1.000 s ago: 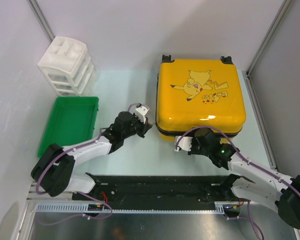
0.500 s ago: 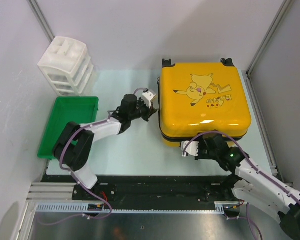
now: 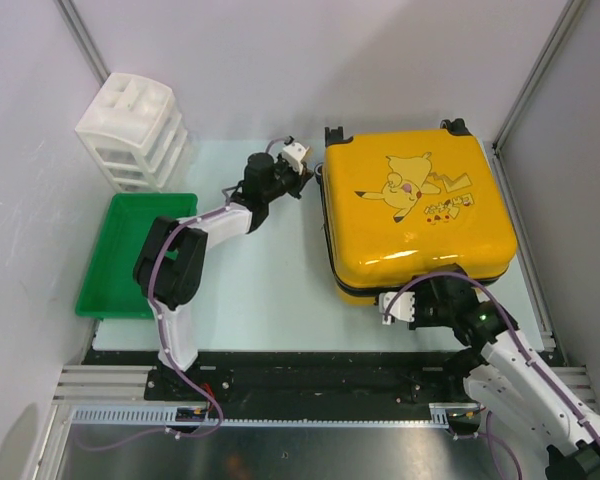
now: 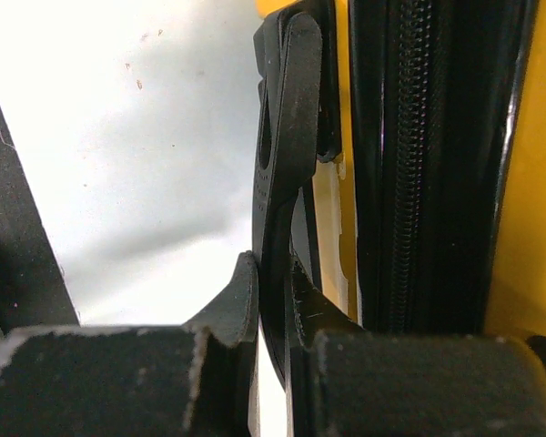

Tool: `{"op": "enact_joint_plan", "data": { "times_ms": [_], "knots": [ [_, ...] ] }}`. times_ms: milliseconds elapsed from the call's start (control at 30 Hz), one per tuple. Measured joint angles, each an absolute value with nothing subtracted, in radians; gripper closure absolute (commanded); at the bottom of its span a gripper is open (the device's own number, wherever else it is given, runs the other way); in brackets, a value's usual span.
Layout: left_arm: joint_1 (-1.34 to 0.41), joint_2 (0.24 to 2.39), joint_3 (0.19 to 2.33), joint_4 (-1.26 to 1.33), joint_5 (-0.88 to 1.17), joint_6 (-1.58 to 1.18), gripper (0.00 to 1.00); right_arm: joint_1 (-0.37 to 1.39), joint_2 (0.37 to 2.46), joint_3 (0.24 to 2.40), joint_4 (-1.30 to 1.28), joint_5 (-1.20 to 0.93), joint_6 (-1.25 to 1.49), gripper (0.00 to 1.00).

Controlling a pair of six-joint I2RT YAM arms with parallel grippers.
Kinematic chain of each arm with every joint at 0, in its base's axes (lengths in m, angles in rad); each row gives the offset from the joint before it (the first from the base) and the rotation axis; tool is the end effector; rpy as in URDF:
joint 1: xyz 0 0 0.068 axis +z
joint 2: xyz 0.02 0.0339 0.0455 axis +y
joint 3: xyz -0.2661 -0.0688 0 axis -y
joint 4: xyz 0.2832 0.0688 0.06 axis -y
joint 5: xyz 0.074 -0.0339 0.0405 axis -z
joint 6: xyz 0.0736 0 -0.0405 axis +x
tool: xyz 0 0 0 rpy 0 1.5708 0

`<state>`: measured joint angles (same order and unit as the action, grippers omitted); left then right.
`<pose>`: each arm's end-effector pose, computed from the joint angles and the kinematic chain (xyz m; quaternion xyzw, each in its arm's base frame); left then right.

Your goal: Open, take out, and arrange the luggage

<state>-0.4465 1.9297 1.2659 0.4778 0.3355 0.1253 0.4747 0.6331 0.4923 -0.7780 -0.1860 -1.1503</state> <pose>0.4536 -0.2440 0.2089 0.3163 0.6980 -0.2275 0.6008 0.1566 0.0958 0.1743 -0.7053 0.6271 -0.0227 0.3300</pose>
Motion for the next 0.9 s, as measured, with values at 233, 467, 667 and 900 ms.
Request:
{"op": "enact_joint_plan", "data": {
  "times_ms": [233,467,667,900],
  "knots": [
    [-0.408,1.932,1.283,0.448,0.369,0.111,0.17,0.451,0.643,0.57,-0.89,-0.223,-1.119,0.3],
    [-0.302,1.959,1.613,0.159,0.389,0.046,0.07,0.5,0.673,0.804,-1.061,-0.294,-0.952,0.23],
    [-0.278,2.04,1.942,0.097,0.399,-0.062,0.05,0.546,0.722,0.956,-1.019,-0.204,-0.65,0.17],
    [-0.311,2.163,2.027,0.05,0.433,-0.177,0.02,0.112,0.947,1.23,-0.907,-0.257,-0.338,0.15]
  ]
}}
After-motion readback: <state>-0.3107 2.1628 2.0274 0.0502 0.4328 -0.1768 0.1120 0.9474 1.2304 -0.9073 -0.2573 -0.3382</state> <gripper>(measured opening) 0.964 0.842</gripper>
